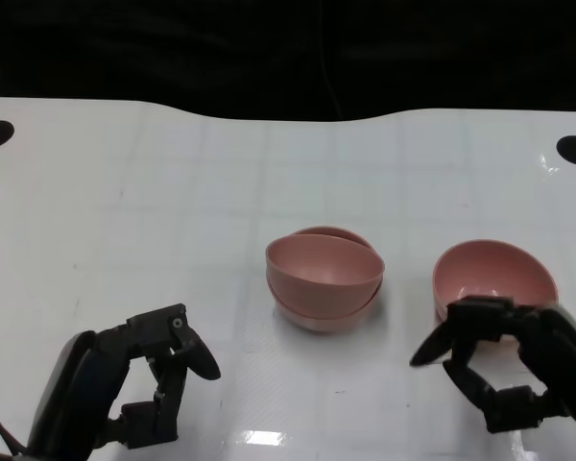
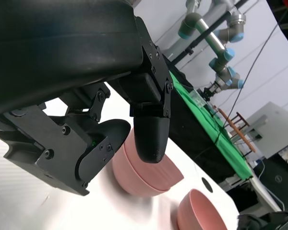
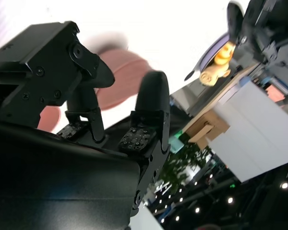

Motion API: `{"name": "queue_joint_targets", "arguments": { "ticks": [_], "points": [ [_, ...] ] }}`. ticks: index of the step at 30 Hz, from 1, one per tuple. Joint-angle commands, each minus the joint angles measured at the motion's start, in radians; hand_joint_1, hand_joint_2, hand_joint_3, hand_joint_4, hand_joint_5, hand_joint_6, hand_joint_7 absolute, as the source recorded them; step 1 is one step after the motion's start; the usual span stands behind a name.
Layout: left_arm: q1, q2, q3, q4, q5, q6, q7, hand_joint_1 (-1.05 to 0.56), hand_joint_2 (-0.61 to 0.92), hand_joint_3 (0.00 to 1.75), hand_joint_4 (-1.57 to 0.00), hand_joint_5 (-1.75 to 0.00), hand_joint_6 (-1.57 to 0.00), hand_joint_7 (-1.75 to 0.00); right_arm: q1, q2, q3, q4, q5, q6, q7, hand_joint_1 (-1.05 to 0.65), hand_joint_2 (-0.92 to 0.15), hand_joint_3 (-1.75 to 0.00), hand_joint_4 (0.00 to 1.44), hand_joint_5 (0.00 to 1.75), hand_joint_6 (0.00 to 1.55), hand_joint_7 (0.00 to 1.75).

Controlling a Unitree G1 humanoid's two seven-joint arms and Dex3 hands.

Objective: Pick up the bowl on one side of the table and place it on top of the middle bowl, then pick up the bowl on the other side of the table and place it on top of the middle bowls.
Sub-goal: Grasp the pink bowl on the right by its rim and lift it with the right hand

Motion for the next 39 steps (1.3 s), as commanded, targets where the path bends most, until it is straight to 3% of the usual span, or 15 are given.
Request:
{"name": "queue_joint_targets", "arguments": {
  "ticks": [1, 3, 5, 14, 20, 29, 39],
  "points": [
    [-0.015, -0.002, 0.018, 0.036, -0.018, -0.032, 0.008, -0.06, 0.29, 1.56, -0.90, -1.69, -0.84, -1.48, 0.012, -0.026, -0.044, -0.062, -0.046, 0.062, -0.035, -0.07, -0.63, -0.54, 0.49, 0.85, 0.59, 0.33],
    [-0.018, -0.002, 0.019, 0.048, -0.018, -0.039, 0.003, -0.07, 0.28, 1.55, -0.90, -1.67, -0.84, -1.47, 0.024, -0.035, -0.063, -0.115, -0.090, 0.130, -0.042, -0.18, -0.78, -0.22, 0.39, 0.77, 0.54, 0.20],
    [-0.020, 0.000, 0.019, 0.056, -0.018, -0.047, -0.003, -0.07, 0.28, 1.53, -0.90, -1.67, -0.84, -1.46, 0.039, -0.036, -0.077, -0.171, -0.127, 0.202, -0.047, -0.29, -0.84, -0.09, 0.31, 0.73, 0.49, 0.13],
    [-0.021, 0.001, 0.014, 0.067, -0.004, -0.062, -0.004, -0.04, 0.31, 1.48, -0.89, -1.69, -0.85, -1.45, 0.106, -0.036, -0.082, -0.438, -0.419, 0.552, -0.086, -0.52, -0.82, 0.00, 0.21, 0.58, 0.40, 0.03],
    [-0.019, -0.004, 0.008, 0.051, -0.004, -0.041, -0.011, -0.04, 0.29, 1.51, -0.87, -1.70, -0.84, -1.46, 0.111, -0.071, -0.042, -0.526, -0.534, 0.717, 0.022, -0.55, -0.81, 0.00, 0.22, 0.47, 0.38, 0.01],
    [-0.024, -0.012, -0.001, 0.044, 0.016, -0.028, -0.008, -0.03, 0.28, 1.54, -0.87, -1.73, -0.83, -1.49, 0.040, -0.124, 0.048, -0.467, -0.592, 0.836, 0.145, -0.50, -0.82, 0.00, 0.28, 0.29, 0.35, 0.00],
    [-0.045, -0.013, -0.012, 0.080, 0.034, -0.064, 0.003, 0.01, 0.29, 1.53, -0.86, -1.74, -0.82, -1.49, -0.126, -0.132, 0.181, -0.232, -0.680, 0.885, 0.121, -0.41, -0.83, 0.00, 0.40, 0.16, 0.40, 0.02]
  ]
}}
